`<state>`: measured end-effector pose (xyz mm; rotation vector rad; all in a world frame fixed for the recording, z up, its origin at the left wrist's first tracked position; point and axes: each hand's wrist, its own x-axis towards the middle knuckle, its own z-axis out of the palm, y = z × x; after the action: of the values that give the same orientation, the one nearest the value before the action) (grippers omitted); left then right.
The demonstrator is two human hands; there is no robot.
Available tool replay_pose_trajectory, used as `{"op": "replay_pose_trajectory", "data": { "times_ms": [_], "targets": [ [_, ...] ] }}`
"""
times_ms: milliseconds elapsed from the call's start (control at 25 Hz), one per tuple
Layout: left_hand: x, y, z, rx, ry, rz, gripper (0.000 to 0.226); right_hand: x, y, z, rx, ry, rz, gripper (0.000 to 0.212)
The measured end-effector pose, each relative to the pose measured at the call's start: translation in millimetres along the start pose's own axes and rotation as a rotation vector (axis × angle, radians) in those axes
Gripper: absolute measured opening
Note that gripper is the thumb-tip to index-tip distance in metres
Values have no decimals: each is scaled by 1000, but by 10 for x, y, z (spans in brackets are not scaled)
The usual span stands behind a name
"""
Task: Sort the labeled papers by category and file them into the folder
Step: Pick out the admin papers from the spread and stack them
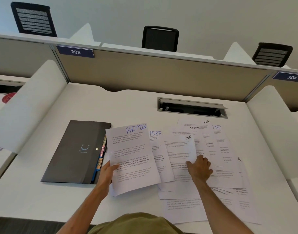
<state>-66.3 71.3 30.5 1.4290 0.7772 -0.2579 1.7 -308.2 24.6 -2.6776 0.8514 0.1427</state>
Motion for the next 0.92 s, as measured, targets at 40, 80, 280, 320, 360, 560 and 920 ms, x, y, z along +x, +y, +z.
{"op": "replay_pose_trajectory", "data": {
  "times_ms": [40, 80, 280, 320, 360, 560, 920],
  "targets": [
    [2, 2, -2, -4, 2, 1, 28, 14, -3, -7, 33, 30, 0, 48],
    [0, 6, -10, -5, 1, 0, 28, 23, -9, -25, 69, 66, 0, 39],
    [10, 1, 7, -7, -8, -2, 29, 125, 43, -189, 144, 293, 9, 6],
    [13, 3, 22, -12, -11, -1, 29, 159, 72, -233, 158, 336, 20, 6],
    [14, 9, 36, -16, -13, 1, 29, 191, 97, -279, 194, 380, 34, 8],
    [0, 59, 114, -52, -31, 14, 31, 338, 122, -562, 434, 519, 167, 19],
    [-19, 150, 60, -144, -81, 70, 32, 239, -4, -251, 770, 12, 282, 25]
  ]
}}
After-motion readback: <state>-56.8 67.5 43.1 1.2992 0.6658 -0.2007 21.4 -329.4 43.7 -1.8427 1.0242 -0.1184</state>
